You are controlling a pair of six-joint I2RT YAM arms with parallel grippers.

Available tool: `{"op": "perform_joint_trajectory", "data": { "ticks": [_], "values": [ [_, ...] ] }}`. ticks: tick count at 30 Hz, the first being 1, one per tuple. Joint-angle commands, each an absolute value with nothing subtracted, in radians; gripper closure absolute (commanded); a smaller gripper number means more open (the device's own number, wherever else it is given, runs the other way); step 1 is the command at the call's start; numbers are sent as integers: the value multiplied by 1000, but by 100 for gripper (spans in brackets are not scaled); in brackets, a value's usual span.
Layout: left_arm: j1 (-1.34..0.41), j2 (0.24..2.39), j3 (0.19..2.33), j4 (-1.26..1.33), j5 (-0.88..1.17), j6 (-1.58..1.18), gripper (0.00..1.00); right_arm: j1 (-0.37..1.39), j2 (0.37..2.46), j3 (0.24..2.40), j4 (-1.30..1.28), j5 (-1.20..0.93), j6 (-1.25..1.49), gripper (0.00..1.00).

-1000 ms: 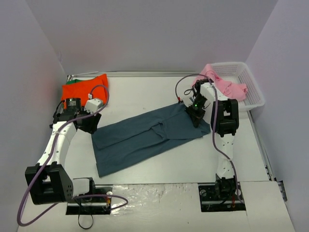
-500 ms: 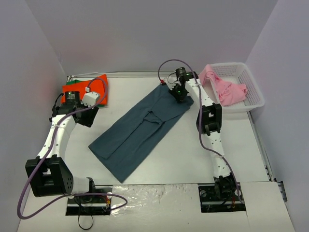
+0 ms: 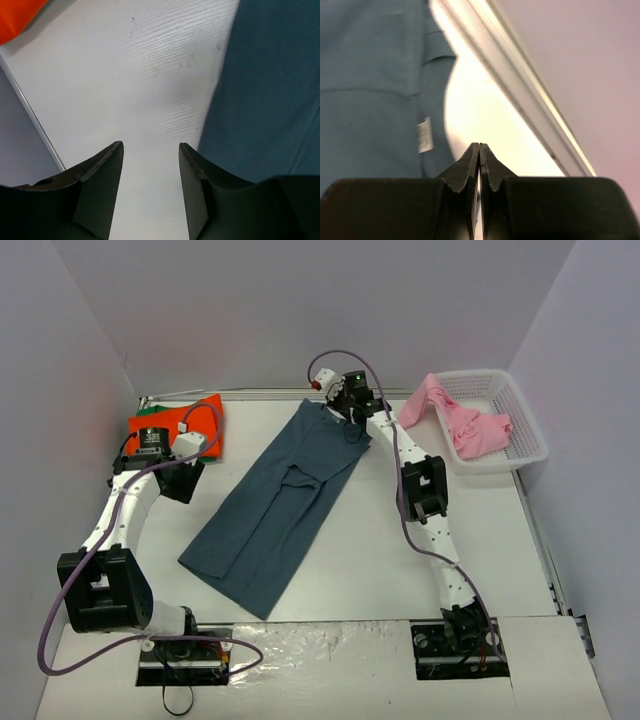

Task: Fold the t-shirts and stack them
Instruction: Rotate the tshirt 90 degrees

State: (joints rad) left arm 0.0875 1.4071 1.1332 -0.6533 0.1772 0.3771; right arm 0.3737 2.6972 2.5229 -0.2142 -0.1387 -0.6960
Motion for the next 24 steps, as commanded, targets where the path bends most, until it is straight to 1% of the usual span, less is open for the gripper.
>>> {"op": "perform_joint_trajectory", "data": {
  "ticks": [1,3,5,7,14,20,24],
  "values": [
    [97,1371,1178,-647,167,353,53,371,2613,2446,-48,-22,-651,100],
    [95,1359,1174,-644,178,351,53,373,2515,2386,-37,-40,-624,100],
    [95,1347,1170,-641,186,351,53,379,2436,2272,-44,-80,-604,100],
    [97,1339,1166,-641,193,348,53,387,2327,2200,-84,-110,-592,100],
    [97,1287,1134,-623,218,333,53,397,2110,1955,-345,-323,-485,100],
    [97,1241,1120,-626,222,325,53,414,2091,1862,-506,-455,-472,100],
    [97,1210,1101,-623,221,324,52,426,2109,1815,-546,-505,-471,100]
  ]
}}
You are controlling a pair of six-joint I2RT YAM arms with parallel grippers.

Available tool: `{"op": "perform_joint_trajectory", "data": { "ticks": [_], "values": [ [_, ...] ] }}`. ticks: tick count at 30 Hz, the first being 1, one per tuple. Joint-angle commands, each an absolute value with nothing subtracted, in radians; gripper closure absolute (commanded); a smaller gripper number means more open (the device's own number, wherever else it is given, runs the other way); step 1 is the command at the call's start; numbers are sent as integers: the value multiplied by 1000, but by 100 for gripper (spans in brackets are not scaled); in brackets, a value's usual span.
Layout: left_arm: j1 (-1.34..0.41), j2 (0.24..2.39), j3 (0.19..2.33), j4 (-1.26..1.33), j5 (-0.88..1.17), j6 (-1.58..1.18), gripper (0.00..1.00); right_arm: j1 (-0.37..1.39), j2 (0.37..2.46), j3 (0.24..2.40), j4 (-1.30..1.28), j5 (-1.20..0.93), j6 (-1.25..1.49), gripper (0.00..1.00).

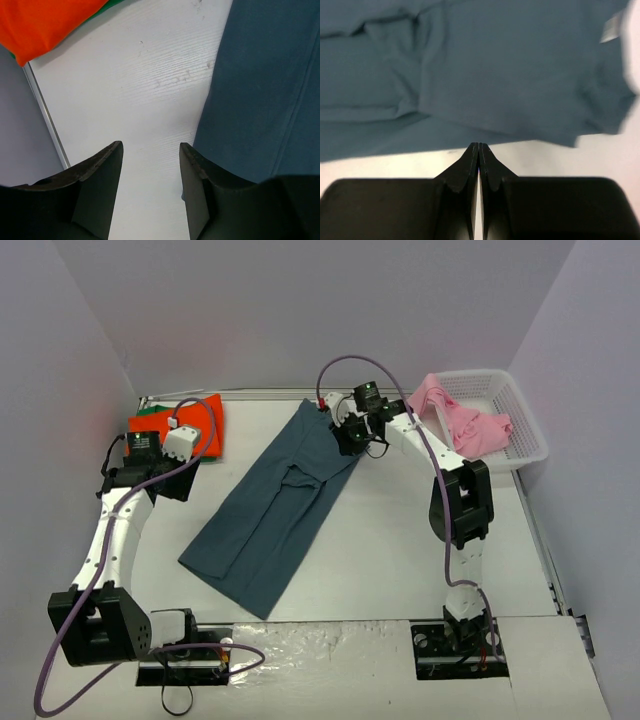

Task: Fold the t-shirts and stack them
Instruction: Rotate the tshirt 90 degrees

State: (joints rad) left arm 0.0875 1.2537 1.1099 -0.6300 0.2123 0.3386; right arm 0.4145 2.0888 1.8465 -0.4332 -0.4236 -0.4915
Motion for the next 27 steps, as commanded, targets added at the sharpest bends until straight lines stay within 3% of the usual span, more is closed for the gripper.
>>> {"op": "perform_joint_trajectory", "data": {
  "ticks": [1,27],
  "values": [
    [97,1203,1100,-623,221,324,52,433,2114,1813,-557,-515,-469,100],
    [98,1215,1095,-614,238,322,52,492,2336,1916,-635,-522,-499,100]
  ]
}}
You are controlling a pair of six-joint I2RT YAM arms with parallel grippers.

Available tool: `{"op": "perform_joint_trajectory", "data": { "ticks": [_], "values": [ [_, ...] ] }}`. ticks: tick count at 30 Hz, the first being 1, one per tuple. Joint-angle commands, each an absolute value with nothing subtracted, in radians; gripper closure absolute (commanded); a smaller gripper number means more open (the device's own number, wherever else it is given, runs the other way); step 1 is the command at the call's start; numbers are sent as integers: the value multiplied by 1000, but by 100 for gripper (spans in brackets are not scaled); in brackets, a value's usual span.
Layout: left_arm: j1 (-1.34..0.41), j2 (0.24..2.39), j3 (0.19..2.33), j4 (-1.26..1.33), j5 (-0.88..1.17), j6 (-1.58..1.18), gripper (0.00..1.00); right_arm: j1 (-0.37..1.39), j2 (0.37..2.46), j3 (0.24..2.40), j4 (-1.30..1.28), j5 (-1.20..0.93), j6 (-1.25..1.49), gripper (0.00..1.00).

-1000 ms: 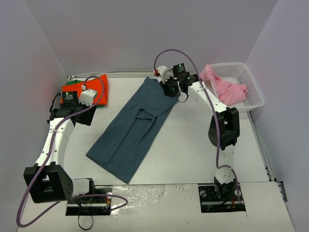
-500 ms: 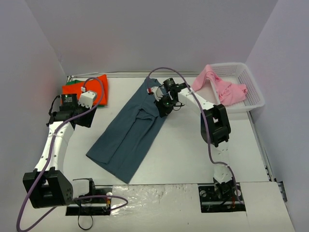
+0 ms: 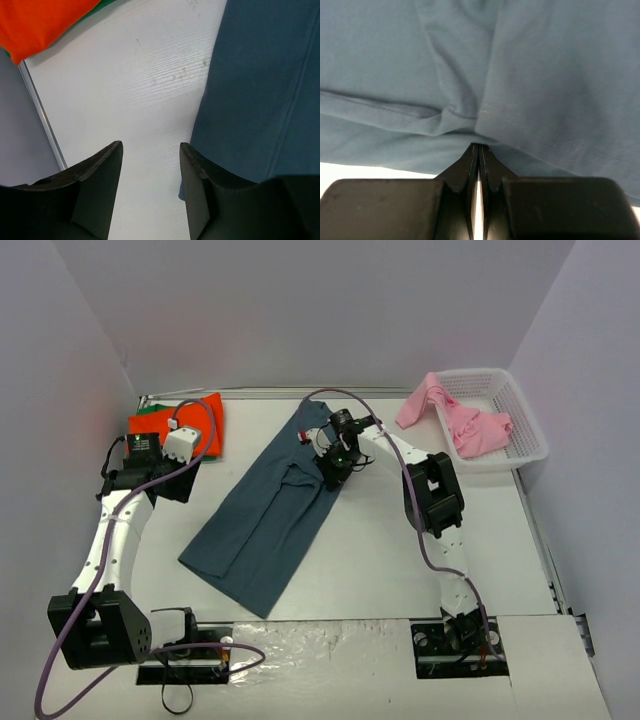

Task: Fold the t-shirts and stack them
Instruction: Rotate the tshirt 90 degrees

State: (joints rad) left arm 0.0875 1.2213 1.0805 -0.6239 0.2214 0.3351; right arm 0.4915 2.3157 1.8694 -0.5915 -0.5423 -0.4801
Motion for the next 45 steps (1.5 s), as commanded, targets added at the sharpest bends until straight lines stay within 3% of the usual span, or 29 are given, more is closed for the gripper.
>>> {"op": "perform_joint_trajectory", "data": {
  "ticks": [1,45],
  "values": [
    [97,1216,1097,-614,241,322,52,492,2350,1924,-635,-515,-499,100],
    [97,1299,1118,-623,268,318,52,267,2753,2577,-632,-264,-460,100]
  ]
}}
